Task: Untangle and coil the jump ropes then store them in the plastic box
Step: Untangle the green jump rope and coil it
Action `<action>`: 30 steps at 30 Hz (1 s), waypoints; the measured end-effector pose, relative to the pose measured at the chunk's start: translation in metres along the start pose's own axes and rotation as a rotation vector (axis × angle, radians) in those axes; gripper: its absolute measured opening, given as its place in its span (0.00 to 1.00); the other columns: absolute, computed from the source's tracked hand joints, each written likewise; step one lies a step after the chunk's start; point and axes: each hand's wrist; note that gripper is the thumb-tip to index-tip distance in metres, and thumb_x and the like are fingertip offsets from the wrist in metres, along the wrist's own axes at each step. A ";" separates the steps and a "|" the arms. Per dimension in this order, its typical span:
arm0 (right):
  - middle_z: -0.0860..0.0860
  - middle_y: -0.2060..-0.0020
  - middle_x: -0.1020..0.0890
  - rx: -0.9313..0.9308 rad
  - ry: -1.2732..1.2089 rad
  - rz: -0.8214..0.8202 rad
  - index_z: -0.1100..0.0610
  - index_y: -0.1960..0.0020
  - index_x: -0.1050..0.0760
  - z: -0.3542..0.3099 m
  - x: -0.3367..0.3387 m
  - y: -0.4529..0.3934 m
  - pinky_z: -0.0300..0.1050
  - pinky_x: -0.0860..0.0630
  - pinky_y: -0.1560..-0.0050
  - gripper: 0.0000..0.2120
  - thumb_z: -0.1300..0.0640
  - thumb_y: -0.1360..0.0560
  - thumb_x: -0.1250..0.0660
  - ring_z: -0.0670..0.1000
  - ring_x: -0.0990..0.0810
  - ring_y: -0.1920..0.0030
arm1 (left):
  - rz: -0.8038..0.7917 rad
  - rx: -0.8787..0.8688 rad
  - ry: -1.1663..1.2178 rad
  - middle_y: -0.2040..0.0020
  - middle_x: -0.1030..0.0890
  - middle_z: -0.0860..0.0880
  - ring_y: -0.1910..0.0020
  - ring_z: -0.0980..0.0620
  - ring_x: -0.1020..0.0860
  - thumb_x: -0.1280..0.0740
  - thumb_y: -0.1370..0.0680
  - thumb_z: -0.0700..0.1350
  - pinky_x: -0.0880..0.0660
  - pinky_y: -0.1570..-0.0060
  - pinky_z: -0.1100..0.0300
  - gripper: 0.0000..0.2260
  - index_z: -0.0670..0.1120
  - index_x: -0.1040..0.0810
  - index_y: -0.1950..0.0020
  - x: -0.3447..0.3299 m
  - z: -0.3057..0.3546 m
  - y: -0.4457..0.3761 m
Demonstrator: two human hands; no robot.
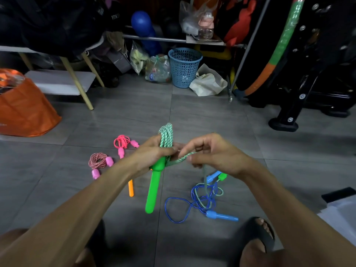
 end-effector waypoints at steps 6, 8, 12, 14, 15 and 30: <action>0.51 0.63 0.17 0.097 -0.074 0.178 0.56 0.50 0.19 0.001 0.014 0.000 0.39 0.26 0.59 0.11 0.69 0.26 0.34 0.47 0.24 0.64 | -0.167 0.167 -0.132 0.64 0.16 0.46 0.71 0.50 0.19 0.46 0.18 0.46 0.25 0.70 0.64 0.09 0.46 0.29 0.43 -0.008 0.000 0.001; 0.54 0.62 0.17 0.111 -0.075 0.222 0.59 0.49 0.20 0.003 0.013 -0.003 0.35 0.26 0.61 0.10 0.69 0.27 0.33 0.45 0.21 0.63 | -0.206 0.200 -0.176 0.65 0.16 0.44 0.74 0.49 0.20 0.50 0.18 0.53 0.28 0.73 0.64 0.15 0.50 0.27 0.43 -0.010 0.003 0.004; 0.51 0.65 0.21 0.126 0.015 0.372 0.60 0.54 0.20 0.008 0.016 -0.011 0.31 0.27 0.63 0.07 0.67 0.30 0.28 0.41 0.24 0.68 | -0.328 0.268 -0.143 0.66 0.19 0.39 0.75 0.48 0.23 0.49 0.23 0.64 0.30 0.70 0.61 0.22 0.54 0.24 0.41 -0.008 0.005 0.007; 0.49 0.68 0.22 0.123 0.089 0.443 0.59 0.59 0.20 0.012 0.018 -0.015 0.32 0.30 0.66 0.05 0.63 0.32 0.25 0.40 0.28 0.70 | -0.392 0.236 -0.140 0.64 0.20 0.35 0.76 0.49 0.23 0.41 0.23 0.60 0.31 0.70 0.61 0.16 0.54 0.22 0.42 -0.005 0.005 0.009; 0.49 0.69 0.23 0.125 0.104 0.466 0.60 0.60 0.20 0.014 0.020 -0.017 0.31 0.32 0.67 0.05 0.62 0.33 0.24 0.40 0.29 0.71 | -0.422 0.215 -0.119 0.63 0.21 0.33 0.77 0.49 0.24 0.37 0.24 0.55 0.30 0.71 0.62 0.14 0.53 0.21 0.43 -0.004 0.004 0.010; 0.51 0.74 0.20 -0.335 0.104 0.327 0.58 0.60 0.29 0.088 0.052 -0.013 0.39 0.26 0.65 0.08 0.67 0.27 0.32 0.50 0.23 0.72 | 0.062 0.051 0.623 0.57 0.15 0.50 0.71 0.54 0.21 0.39 0.26 0.50 0.25 0.70 0.65 0.20 0.50 0.26 0.35 0.015 0.006 -0.001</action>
Point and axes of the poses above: each hand's wrist, its own y-axis away from the middle knuckle, its own x-axis out of the back of the hand, z = x × y
